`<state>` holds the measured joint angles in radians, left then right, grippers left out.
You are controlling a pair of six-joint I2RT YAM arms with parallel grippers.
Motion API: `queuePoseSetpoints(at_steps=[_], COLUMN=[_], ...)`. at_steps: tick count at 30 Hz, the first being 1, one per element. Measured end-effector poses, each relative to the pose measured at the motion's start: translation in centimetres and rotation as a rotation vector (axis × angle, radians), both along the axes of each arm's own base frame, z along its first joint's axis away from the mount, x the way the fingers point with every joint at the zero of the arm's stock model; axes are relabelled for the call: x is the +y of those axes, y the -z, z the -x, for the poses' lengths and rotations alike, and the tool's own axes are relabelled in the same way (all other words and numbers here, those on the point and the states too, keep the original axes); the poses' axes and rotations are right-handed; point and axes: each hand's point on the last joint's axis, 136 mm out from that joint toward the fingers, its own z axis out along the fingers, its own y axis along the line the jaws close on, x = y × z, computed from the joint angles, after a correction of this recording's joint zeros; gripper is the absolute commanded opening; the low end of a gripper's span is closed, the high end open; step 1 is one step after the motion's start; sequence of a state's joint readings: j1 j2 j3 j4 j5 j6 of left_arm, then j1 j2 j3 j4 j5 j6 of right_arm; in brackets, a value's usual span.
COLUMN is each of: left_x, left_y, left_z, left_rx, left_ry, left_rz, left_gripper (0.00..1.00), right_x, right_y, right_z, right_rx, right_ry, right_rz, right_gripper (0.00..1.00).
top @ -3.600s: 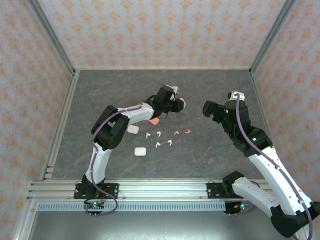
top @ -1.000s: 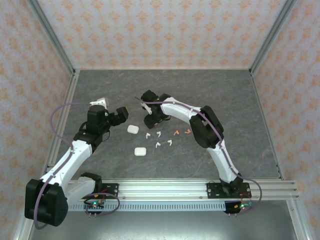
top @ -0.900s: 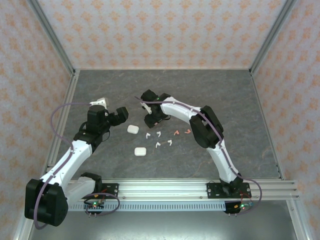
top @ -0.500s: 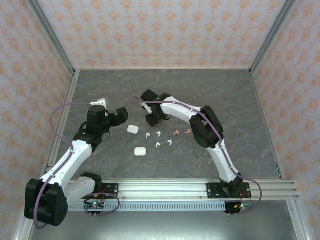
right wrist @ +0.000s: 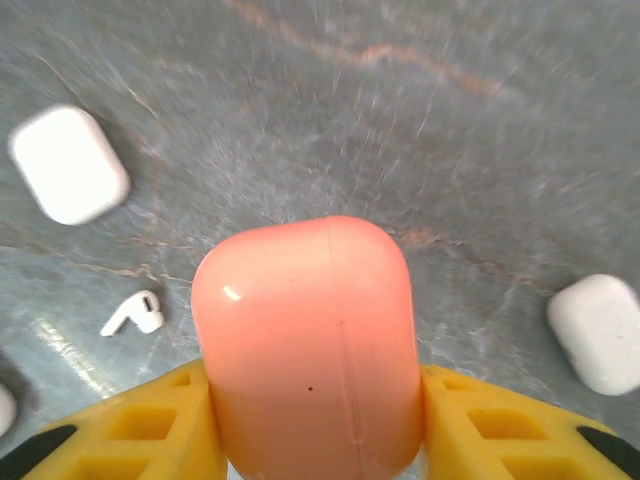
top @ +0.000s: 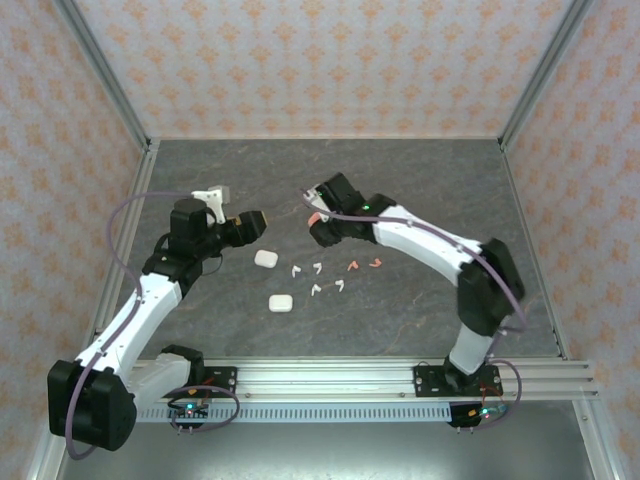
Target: Insert wireless bluetooth earbuds into charging case
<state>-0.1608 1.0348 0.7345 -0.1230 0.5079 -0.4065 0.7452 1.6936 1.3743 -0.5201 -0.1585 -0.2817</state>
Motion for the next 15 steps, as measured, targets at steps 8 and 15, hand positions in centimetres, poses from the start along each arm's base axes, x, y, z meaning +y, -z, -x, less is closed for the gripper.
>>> queuePoseSetpoints(at_steps=[8,15], left_x=[-5.8,-11.4], left_y=[-4.5,-6.0], left_z=[0.6,2.2], left_rx=[-0.036,-0.03], left_ry=[0.31,0.539], left_rz=[0.128,0.166], left_gripper=[0.78,0.79], right_x=[-2.0,-2.0], right_y=[-4.8,-7.3], right_z=[2.6,3.6], right_rx=[-0.219,-0.336], right_ry=[-0.118,-0.213], right_rz=[-0.084,-0.112], right_gripper=[0.45,0.45])
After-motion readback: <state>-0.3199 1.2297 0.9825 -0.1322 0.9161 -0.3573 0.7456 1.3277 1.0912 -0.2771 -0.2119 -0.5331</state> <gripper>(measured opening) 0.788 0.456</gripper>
